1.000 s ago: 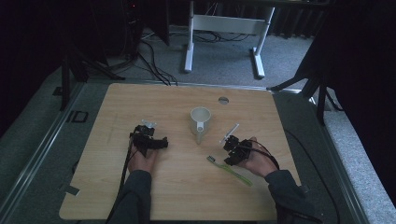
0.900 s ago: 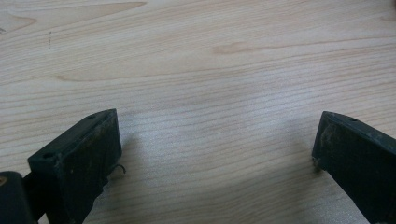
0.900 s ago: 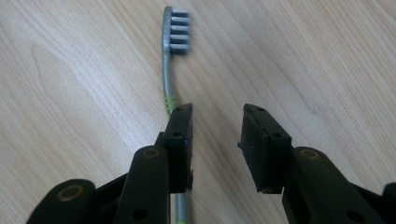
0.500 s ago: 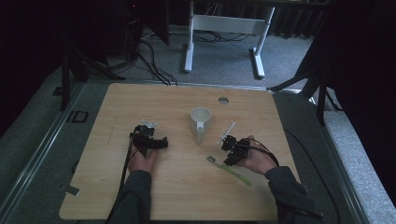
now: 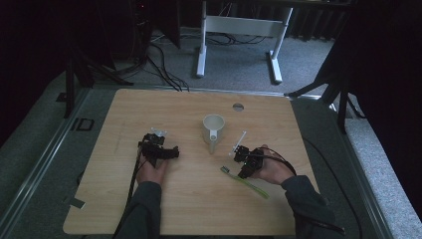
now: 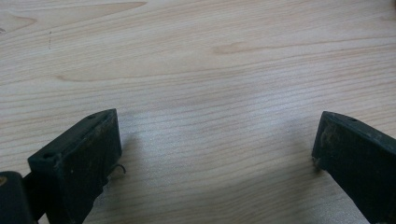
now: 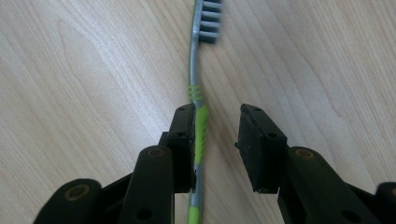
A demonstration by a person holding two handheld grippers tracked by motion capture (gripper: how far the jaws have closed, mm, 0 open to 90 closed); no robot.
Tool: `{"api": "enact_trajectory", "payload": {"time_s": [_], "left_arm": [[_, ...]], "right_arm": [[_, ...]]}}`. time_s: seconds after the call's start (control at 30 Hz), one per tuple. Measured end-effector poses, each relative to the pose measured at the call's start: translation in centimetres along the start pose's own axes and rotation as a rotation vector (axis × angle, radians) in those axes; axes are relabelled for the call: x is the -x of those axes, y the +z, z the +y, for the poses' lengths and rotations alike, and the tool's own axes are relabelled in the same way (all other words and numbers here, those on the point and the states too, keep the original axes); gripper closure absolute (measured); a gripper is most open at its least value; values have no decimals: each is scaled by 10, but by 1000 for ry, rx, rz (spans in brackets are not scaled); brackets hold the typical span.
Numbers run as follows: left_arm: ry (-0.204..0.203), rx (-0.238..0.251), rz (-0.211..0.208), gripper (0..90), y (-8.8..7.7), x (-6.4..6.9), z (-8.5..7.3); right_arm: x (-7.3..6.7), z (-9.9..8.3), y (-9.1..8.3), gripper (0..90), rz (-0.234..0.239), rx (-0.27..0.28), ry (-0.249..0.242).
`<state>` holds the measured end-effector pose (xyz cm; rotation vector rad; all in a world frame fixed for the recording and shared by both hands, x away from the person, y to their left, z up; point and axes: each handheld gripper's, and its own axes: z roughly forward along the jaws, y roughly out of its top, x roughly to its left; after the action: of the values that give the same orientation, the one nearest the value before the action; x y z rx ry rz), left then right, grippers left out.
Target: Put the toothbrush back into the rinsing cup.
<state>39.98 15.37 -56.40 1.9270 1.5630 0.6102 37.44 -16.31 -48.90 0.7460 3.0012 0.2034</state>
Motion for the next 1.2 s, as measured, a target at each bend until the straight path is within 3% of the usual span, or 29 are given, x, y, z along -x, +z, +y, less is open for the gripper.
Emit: {"api": "enact_trajectory", "payload": {"time_s": [1.2], "left_arm": [[0,0,0,16,0,0,0]], "right_arm": [[-6,5,8,656,21,-68,-45]]}}
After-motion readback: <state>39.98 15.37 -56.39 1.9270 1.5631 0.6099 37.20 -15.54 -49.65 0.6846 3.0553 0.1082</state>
